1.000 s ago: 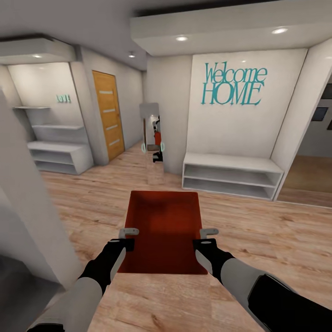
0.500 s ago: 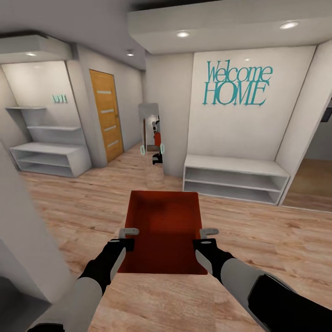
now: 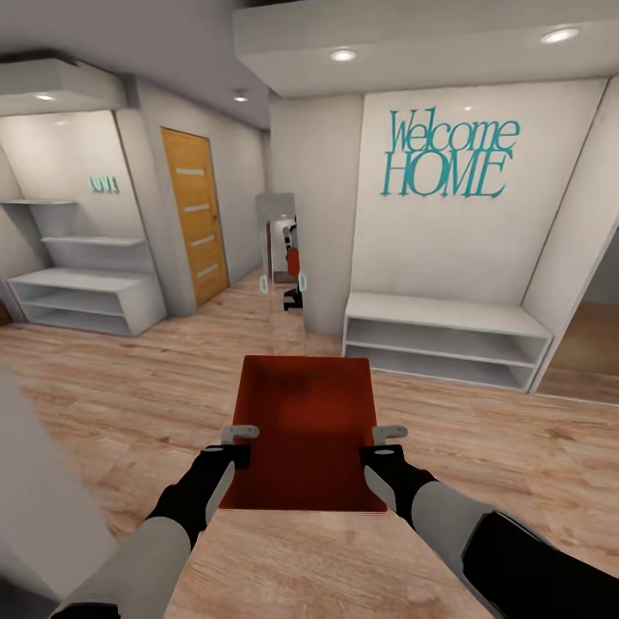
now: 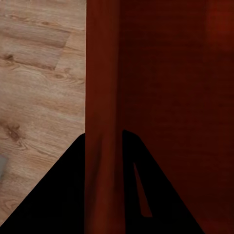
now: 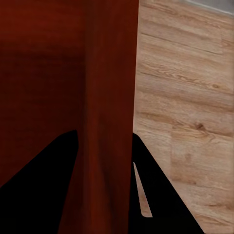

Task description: Move the two storage containers from the living room to the garage. In the garage, place one container on the floor and stack the other container on top of it (either order is fine).

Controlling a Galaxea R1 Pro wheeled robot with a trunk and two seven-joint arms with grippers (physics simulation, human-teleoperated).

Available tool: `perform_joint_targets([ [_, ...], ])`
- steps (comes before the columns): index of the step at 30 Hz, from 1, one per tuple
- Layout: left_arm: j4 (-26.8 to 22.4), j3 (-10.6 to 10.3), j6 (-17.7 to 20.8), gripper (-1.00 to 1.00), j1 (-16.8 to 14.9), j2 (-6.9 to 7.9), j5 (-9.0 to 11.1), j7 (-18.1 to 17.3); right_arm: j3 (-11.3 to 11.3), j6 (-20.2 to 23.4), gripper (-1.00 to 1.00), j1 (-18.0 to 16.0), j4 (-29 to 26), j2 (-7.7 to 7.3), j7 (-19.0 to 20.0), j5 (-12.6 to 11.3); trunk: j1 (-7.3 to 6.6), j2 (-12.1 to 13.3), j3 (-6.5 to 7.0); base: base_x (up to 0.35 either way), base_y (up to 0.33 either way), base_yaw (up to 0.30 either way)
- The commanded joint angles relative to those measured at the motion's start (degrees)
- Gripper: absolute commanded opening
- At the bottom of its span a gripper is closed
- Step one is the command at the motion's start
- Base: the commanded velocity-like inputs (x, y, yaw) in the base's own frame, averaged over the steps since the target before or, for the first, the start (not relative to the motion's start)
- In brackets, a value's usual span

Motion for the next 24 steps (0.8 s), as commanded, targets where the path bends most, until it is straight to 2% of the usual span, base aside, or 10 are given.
perform_joint_targets([
  [1,0.1,0.3,0.4,-1.00,0.0,-0.90,-0.1,0.0,3.0,-3.1,-1.00,-0.1,-1.7,0.02,-0.1,1.3,0.07,-0.1,-0.13,0.322,0.000,0.000],
  [24,0.0,0.3,0.4,-1.00,0.0,-0.88,-0.1,0.0,3.0,-3.1,-1.00,-0.1,-1.7,0.02,-0.1,1.3,0.07,-0.1,-0.13,0.322,0.000,0.000],
])
